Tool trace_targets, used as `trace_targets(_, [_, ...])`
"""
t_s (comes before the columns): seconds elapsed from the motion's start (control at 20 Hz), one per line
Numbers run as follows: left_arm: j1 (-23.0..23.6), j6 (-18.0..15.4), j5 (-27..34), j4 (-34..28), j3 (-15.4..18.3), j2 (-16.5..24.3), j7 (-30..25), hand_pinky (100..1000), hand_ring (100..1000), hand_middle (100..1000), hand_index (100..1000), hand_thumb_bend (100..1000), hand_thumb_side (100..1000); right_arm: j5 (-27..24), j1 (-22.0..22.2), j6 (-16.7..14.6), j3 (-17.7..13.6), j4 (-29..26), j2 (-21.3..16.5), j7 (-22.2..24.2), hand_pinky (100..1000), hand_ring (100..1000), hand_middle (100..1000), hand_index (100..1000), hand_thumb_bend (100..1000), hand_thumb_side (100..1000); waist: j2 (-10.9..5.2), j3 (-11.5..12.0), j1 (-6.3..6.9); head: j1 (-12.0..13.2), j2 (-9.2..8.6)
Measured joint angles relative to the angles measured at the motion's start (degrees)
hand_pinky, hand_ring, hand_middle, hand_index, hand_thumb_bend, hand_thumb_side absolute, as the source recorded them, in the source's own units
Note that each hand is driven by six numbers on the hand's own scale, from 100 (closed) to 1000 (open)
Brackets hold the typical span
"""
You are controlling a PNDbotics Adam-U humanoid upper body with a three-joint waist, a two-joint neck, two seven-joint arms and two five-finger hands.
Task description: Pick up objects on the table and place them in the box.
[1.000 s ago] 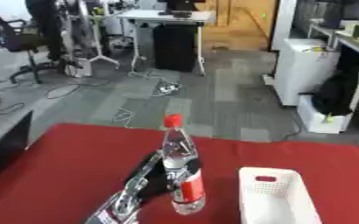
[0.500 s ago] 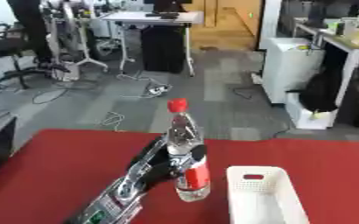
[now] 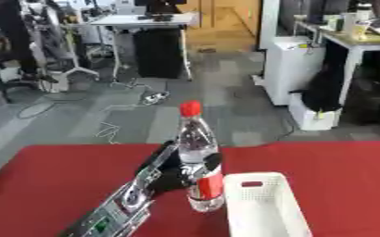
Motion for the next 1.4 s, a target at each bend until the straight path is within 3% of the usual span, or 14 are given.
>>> trace_targets(0.4, [-1.0,-0.3,-0.3,-0.2,-0.4,0.3,-0.3,530,408,523,637,333,486,-0.5,-0.3,0.2,0.2,-0.9,-0.1,0.2,876,857,859,837,100,961,0.00,-0.9,0.88,-0.5,0.00])
trace_targets(1.4, [-2.0,-0.7,-0.2,0.5,-0.7,0.5,-0.5,537,410,524,636,306,509,-3.4,-2.0,0.6,0.9,-3.7,-0.5,-0.3,872,855,858,837,100,954,-0.03,-4.7,0.92,-0.5,0.01])
